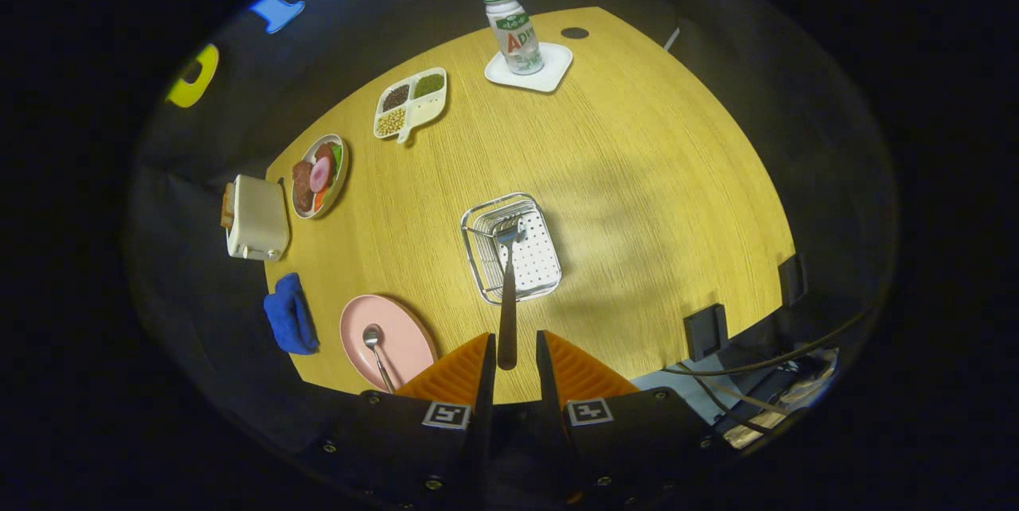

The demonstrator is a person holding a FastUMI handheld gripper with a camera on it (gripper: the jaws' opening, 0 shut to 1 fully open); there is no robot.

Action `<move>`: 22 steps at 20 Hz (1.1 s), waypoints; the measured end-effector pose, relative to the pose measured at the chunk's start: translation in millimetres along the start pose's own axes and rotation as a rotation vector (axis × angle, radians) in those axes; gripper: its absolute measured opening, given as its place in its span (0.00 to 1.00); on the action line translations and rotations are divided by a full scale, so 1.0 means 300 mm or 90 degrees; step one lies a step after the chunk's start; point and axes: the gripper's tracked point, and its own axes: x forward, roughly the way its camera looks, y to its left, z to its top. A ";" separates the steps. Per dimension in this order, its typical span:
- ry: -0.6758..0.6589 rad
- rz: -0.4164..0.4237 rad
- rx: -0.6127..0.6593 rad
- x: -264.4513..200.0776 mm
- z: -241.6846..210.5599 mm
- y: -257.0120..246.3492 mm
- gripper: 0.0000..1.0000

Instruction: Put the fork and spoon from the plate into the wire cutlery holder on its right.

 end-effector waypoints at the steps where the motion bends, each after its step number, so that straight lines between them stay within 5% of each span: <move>1: -0.012 0.002 -0.010 -0.022 0.002 0.020 0.30; 11: 0.004 0.091 -0.097 -0.058 -0.151 0.331 0.30; 22: 0.090 0.117 -0.182 0.160 -0.382 0.596 0.30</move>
